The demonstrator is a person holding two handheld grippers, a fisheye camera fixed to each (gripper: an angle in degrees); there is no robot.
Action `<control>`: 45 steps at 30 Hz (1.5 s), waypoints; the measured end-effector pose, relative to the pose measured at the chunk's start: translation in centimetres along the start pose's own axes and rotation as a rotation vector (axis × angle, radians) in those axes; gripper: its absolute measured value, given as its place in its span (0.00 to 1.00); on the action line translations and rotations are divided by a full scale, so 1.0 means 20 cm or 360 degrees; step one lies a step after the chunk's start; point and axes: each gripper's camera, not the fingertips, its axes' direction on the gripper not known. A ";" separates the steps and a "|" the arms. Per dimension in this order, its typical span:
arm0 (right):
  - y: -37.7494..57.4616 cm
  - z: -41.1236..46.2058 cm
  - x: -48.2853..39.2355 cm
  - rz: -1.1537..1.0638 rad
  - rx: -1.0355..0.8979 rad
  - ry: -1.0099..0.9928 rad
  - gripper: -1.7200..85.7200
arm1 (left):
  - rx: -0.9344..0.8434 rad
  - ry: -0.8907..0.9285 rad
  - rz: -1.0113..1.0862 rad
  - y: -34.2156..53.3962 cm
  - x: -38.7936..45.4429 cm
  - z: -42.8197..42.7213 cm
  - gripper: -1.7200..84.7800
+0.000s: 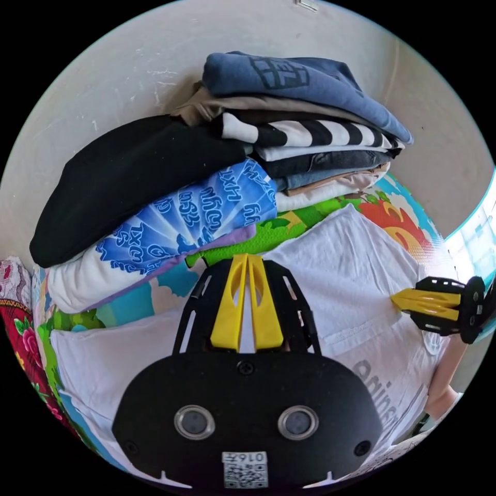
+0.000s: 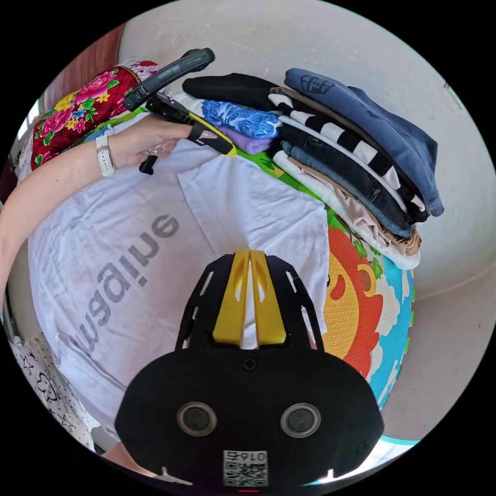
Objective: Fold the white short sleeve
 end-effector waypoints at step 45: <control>-0.69 -2.67 -0.63 -0.0002 0.0876 0.0072 0.03 | 0.0533 0.0736 -0.1146 3.69 -1.55 -3.71 0.11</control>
